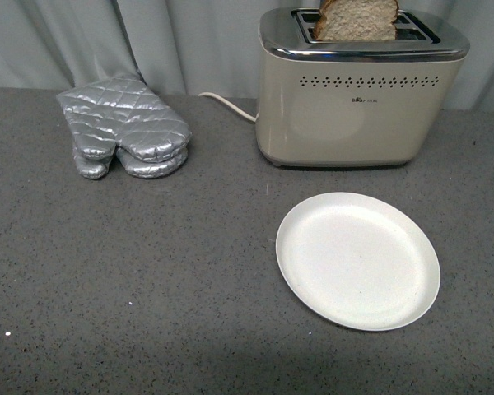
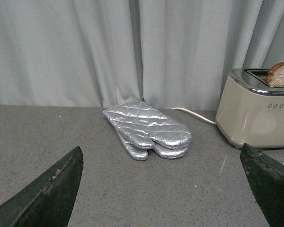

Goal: Put bread into toaster

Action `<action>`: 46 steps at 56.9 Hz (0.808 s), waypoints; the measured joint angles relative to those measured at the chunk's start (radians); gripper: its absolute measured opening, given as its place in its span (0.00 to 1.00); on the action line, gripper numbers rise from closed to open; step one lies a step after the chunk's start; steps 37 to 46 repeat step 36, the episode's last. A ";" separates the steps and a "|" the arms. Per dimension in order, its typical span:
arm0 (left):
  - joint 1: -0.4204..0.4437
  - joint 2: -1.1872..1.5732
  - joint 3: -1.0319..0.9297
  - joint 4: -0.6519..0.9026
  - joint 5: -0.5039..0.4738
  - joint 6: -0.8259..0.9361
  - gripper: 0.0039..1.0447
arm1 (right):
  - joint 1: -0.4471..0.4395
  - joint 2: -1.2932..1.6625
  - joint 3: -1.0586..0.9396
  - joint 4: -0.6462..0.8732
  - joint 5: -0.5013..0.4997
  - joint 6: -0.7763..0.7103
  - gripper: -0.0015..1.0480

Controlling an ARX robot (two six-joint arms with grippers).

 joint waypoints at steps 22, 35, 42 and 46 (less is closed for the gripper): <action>0.000 0.000 0.000 0.000 0.000 0.000 0.94 | 0.000 0.000 0.000 0.000 0.000 0.000 0.90; 0.000 0.000 0.000 0.000 0.000 0.000 0.94 | 0.000 0.000 0.000 0.000 0.000 0.000 0.91; 0.000 0.000 0.000 0.000 0.000 0.000 0.94 | 0.000 0.000 0.000 0.000 0.000 0.000 0.91; 0.000 0.000 0.000 0.000 0.000 0.000 0.94 | 0.000 0.000 0.000 0.000 0.000 0.000 0.91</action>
